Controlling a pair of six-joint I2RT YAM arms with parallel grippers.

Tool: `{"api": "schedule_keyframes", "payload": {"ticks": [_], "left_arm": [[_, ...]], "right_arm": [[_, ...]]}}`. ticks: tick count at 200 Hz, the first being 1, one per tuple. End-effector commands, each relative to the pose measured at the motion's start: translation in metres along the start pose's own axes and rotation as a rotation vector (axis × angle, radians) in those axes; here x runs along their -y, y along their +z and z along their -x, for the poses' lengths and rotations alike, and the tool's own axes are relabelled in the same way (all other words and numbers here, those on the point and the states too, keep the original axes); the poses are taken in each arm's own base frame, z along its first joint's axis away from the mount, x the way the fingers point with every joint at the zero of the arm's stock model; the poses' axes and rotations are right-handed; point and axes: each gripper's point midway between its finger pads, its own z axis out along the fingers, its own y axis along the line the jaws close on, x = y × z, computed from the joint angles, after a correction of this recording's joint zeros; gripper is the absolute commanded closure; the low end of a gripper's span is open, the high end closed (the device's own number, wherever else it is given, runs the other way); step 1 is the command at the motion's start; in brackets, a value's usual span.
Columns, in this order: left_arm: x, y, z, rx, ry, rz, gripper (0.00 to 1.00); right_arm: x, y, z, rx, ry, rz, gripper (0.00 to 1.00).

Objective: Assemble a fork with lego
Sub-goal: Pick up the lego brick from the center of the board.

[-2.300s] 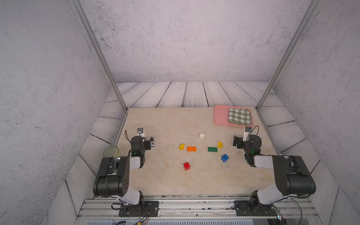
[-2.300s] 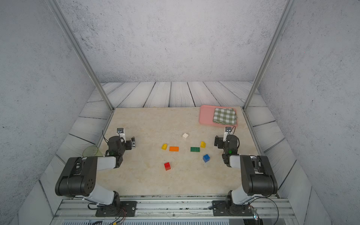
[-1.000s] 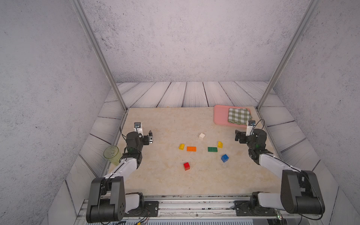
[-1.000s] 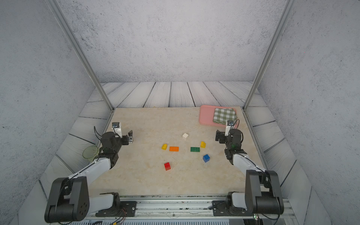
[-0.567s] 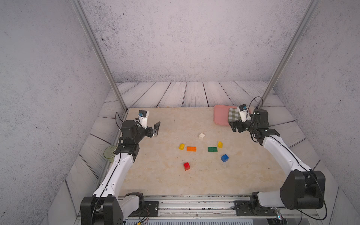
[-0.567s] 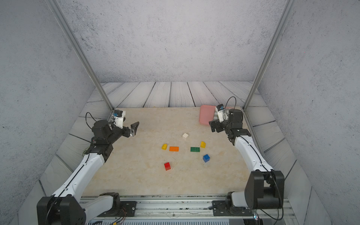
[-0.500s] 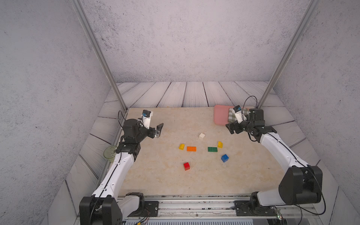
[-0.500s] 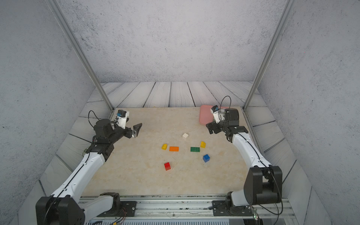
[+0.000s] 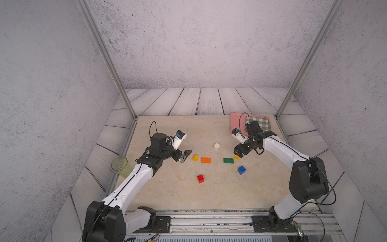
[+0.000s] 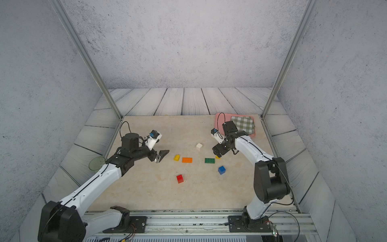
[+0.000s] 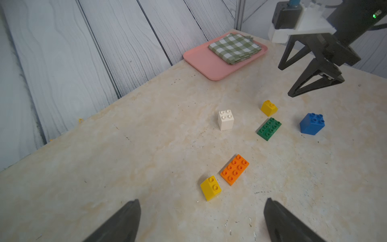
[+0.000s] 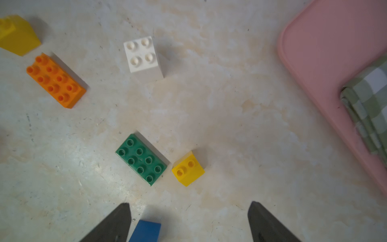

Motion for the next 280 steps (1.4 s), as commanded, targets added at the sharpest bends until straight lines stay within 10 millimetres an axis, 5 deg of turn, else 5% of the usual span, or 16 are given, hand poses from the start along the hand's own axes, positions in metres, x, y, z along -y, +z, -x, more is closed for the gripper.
{"api": "schedule_keyframes", "payload": {"ticks": [1,78,146,189,280], "left_arm": [[0.006,0.010,-0.011,-0.030,0.020,-0.020,0.02],[0.018,0.036,-0.021,-0.058,0.023,-0.075,0.02],[0.018,0.041,-0.030,-0.088,0.036,-0.073,0.02],[0.015,0.046,-0.037,-0.111,0.040,-0.065,0.02],[0.013,0.055,-0.043,-0.133,0.038,-0.070,0.02]], "right_arm": [[0.002,0.012,-0.014,-0.089,0.010,-0.002,0.09],[-0.013,0.023,-0.025,-0.095,-0.196,0.077,0.13],[-0.012,0.029,-0.013,-0.101,-0.391,0.126,0.11],[-0.024,0.038,-0.016,-0.105,-0.419,0.219,0.11],[-0.015,0.060,-0.027,-0.183,-0.446,0.213,0.20]]}}
